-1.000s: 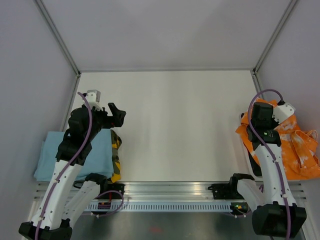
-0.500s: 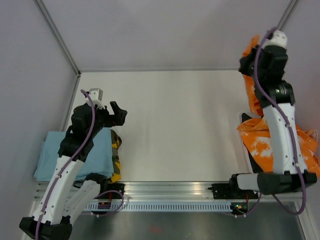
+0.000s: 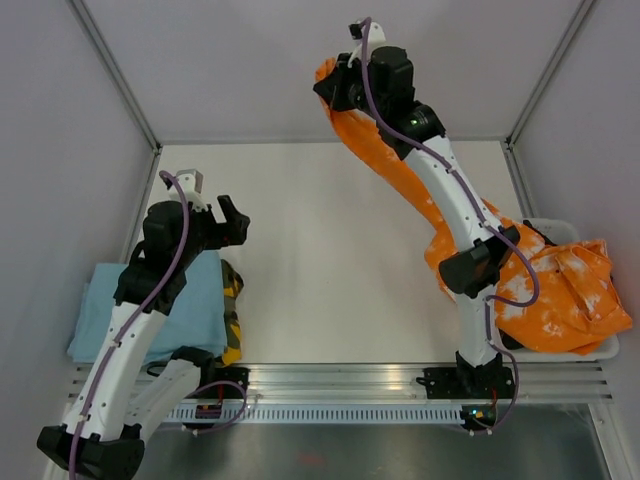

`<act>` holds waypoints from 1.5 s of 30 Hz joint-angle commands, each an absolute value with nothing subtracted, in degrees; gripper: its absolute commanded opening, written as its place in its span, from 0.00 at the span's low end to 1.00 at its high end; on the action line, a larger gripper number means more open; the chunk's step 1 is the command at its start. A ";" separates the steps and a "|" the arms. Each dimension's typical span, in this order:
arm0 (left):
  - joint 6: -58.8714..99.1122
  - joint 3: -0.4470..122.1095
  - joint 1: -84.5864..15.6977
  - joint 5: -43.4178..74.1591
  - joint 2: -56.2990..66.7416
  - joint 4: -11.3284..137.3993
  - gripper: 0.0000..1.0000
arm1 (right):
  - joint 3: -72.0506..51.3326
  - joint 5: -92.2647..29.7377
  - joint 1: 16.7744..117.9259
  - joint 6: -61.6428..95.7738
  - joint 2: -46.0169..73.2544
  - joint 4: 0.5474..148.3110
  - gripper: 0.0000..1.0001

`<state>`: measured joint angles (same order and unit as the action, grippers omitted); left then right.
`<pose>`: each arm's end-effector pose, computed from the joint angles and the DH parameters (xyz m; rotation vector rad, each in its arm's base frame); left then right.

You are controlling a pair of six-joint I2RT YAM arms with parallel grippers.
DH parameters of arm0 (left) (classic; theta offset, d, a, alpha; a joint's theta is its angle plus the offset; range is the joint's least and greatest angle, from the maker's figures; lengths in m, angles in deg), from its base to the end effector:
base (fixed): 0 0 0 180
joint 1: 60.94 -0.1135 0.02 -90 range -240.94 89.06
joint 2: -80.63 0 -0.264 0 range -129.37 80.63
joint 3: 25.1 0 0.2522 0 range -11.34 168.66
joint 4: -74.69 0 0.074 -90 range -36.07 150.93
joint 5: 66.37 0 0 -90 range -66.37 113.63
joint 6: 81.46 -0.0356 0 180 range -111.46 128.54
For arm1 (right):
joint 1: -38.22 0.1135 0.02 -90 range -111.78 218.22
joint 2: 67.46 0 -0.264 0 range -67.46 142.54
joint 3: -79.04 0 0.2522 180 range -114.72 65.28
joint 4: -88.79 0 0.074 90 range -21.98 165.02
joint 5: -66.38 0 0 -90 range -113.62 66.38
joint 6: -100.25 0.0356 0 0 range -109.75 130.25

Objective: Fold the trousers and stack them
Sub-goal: Move the trousers to the center of the board

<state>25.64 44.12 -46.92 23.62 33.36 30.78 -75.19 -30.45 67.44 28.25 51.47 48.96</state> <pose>0.1712 -0.0427 0.3607 -0.0529 1.9704 -0.3571 0.4016 0.2295 0.4817 -0.2591 1.6802 0.7210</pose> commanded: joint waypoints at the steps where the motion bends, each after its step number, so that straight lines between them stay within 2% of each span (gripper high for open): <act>1: 28.58 45.97 -46.53 26.80 35.80 30.87 1.00 | -76.06 -37.69 75.73 26.79 56.18 59.21 0.00; 6: 30.42 45.62 -46.53 27.06 36.07 30.52 1.00 | -66.41 -40.66 79.18 31.33 59.98 58.24 0.00; 7: 31.12 45.53 -46.62 26.97 35.89 30.17 1.00 | -65.52 -41.11 79.44 31.95 60.59 57.80 0.07; 8: 31.48 45.44 -46.53 26.88 35.72 30.08 1.00 | -65.25 -41.46 79.44 31.96 60.86 55.36 0.35; 9: 31.74 45.27 -46.53 26.45 35.63 30.17 1.00 | -66.55 -41.46 79.53 31.35 61.21 53.25 0.53; 11: 32.62 44.91 -46.53 26.01 34.66 30.61 1.00 | -69.88 -38.75 79.53 26.72 61.21 44.59 0.98; 14: 34.46 44.39 -46.53 25.22 32.47 31.66 1.00 | -74.21 -29.63 79.01 22.65 56.66 36.56 0.98; 18: 37.98 43.68 -46.53 22.76 27.55 33.68 1.00 | -65.53 -19.85 73.23 23.16 41.14 33.28 0.98; 20: 39.56 43.68 -46.53 18.65 23.88 35.34 1.00 | -61.75 -17.23 69.01 25.71 35.83 30.49 0.98; 21: 40.00 43.51 -46.44 13.05 22.89 38.75 1.00 | -57.64 -15.81 66.46 28.24 30.68 29.07 0.98; 23: 42.63 42.29 -46.35 5.22 20.53 44.99 1.00 | -52.61 -11.08 59.08 29.41 25.38 25.13 0.98; 24: 44.21 41.84 -44.44 0.22 19.81 51.98 1.00 | -47.19 -3.22 54.18 30.80 20.30 23.71 0.98; 26: 43.44 42.27 -40.31 -0.10 18.23 56.43 1.00 | -41.54 2.02 47.23 32.57 15.88 19.77 0.98; 27: 42.82 42.62 -35.68 -0.19 15.44 60.10 1.00 | -36.29 1.69 37.62 33.79 12.47 18.44 0.98; 30: 43.16 42.98 -27.92 -3.61 7.46 67.41 1.00 | -22.65 -4.96 19.49 35.74 5.44 18.15 0.98; 33: 46.24 44.73 -20.62 -3.79 -0.29 75.85 1.00 | -11.56 -6.22 11.53 37.84 -1.60 19.74 0.98; 38: 46.17 53.69 -9.64 1.72 -18.23 82.90 1.00 | -3.03 -4.98 11.24 42.95 -9.97 22.46 0.98; 45: 46.86 63.10 -7.07 5.70 -35.46 89.22 1.00 | -1.17 -9.73 11.24 42.16 -10.16 23.08 0.98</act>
